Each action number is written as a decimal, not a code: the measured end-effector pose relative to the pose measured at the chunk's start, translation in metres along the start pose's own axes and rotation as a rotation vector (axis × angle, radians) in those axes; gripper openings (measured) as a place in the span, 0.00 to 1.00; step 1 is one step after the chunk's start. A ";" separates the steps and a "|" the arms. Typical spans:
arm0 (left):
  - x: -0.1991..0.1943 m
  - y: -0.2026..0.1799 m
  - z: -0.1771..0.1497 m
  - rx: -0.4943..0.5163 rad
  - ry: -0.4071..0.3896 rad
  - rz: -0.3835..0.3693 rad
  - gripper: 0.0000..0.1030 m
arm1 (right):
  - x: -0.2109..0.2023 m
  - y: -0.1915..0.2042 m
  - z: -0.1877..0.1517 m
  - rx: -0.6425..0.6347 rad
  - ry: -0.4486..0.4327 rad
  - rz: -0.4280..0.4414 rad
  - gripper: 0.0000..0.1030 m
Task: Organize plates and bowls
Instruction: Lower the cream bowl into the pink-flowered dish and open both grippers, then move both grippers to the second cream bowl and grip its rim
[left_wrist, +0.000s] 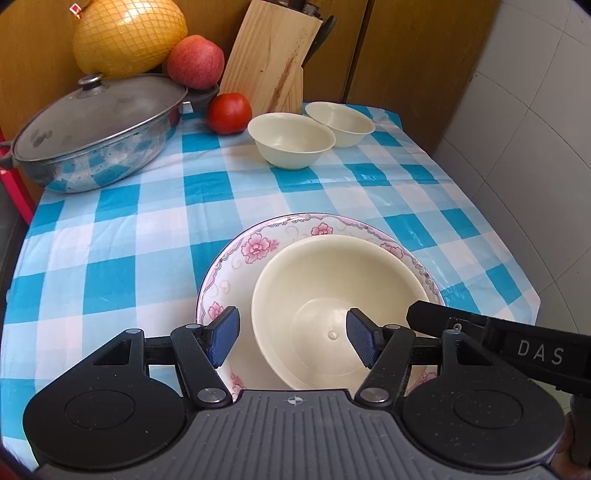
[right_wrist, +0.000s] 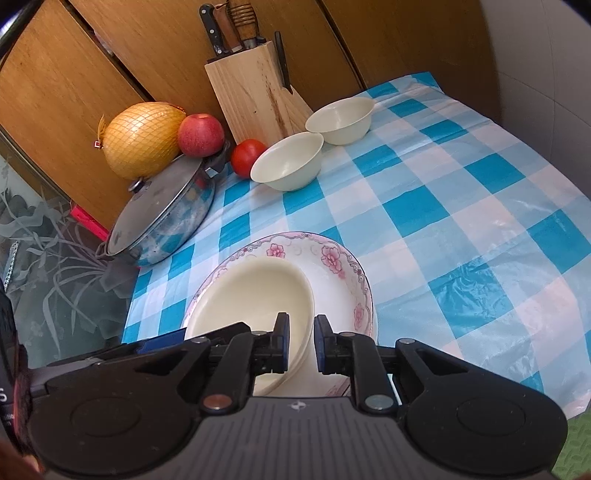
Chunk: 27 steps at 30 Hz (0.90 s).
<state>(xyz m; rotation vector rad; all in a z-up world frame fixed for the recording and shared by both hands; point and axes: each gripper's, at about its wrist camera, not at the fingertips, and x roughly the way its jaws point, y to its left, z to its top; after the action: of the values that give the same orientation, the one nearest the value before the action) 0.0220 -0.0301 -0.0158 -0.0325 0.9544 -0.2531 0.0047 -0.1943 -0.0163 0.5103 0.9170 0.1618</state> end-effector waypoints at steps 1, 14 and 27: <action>0.000 0.000 0.000 -0.001 0.001 0.000 0.69 | 0.000 0.000 0.000 -0.005 0.002 -0.003 0.16; -0.007 0.019 0.015 -0.074 -0.035 -0.009 0.69 | -0.007 -0.003 0.008 0.019 -0.055 -0.013 0.16; 0.015 0.024 0.070 -0.167 -0.089 0.031 0.71 | 0.013 0.019 0.079 -0.028 -0.151 -0.057 0.16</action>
<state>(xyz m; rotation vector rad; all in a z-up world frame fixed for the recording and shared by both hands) 0.0920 -0.0164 0.0099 -0.1811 0.8851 -0.1414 0.0769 -0.2015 0.0233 0.4637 0.7798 0.0833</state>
